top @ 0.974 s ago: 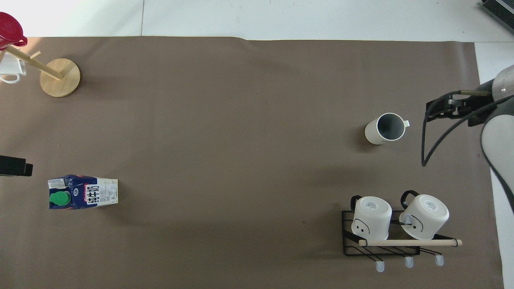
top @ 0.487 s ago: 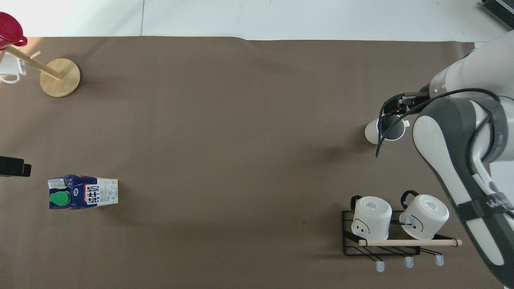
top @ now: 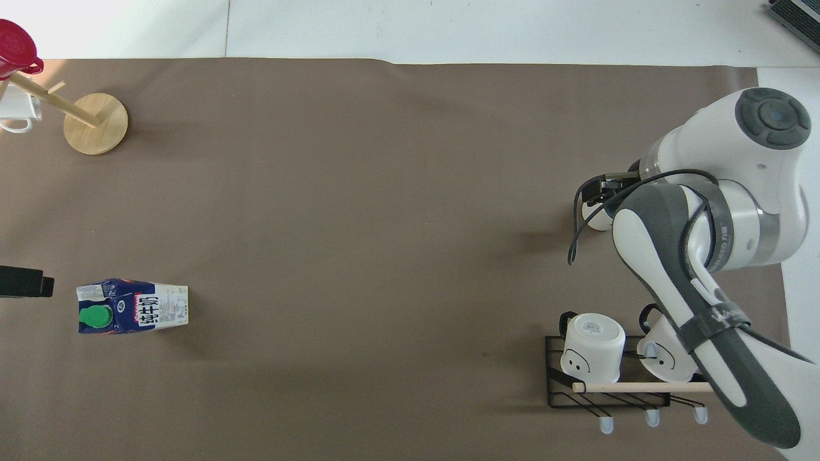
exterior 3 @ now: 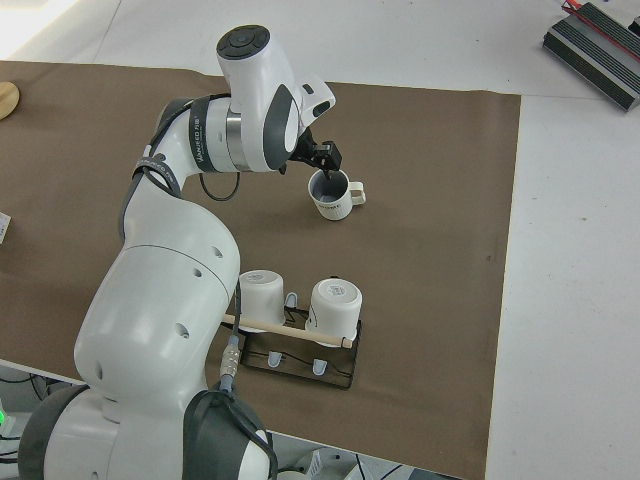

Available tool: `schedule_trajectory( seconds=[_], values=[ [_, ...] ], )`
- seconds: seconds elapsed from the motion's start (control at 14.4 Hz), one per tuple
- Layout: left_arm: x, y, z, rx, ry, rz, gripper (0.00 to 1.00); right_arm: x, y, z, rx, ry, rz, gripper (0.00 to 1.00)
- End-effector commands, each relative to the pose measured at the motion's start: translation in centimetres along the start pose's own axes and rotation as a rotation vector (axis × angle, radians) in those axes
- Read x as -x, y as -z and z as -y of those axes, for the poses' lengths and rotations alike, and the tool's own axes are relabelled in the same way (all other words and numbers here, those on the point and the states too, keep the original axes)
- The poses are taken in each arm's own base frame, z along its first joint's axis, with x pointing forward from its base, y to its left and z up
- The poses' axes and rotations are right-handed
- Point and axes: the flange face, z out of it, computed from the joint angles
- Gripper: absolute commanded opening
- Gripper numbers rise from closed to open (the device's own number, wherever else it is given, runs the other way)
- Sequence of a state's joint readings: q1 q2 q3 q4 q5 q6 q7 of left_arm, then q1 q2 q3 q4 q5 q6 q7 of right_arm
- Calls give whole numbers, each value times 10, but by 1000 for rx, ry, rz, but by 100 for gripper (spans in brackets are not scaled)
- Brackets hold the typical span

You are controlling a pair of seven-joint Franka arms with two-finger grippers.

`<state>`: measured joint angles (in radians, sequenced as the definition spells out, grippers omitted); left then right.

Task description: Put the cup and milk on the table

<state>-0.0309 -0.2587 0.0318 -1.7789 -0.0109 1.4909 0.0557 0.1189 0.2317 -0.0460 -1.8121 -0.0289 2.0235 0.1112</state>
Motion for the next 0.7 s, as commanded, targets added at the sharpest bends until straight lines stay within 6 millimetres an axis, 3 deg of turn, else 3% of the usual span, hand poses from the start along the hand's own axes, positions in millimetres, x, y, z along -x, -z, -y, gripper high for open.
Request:
schedule_trajectory(
  seconds=[0.0,0.49,0.56,0.63],
  values=[
    [16,-6,3,-11,-8,-21,100,4,-6,-2,5,44,-7,100],
    [21,-34,3,-17,-10,-33,100,2,-49,7,13,76,-4,96],
    [24,-37,3,-19,-10,-40,100,3,-54,7,14,77,-4,95],
    [29,-41,4,-25,-10,-49,100,4,-58,7,13,78,-8,85]
  ],
)
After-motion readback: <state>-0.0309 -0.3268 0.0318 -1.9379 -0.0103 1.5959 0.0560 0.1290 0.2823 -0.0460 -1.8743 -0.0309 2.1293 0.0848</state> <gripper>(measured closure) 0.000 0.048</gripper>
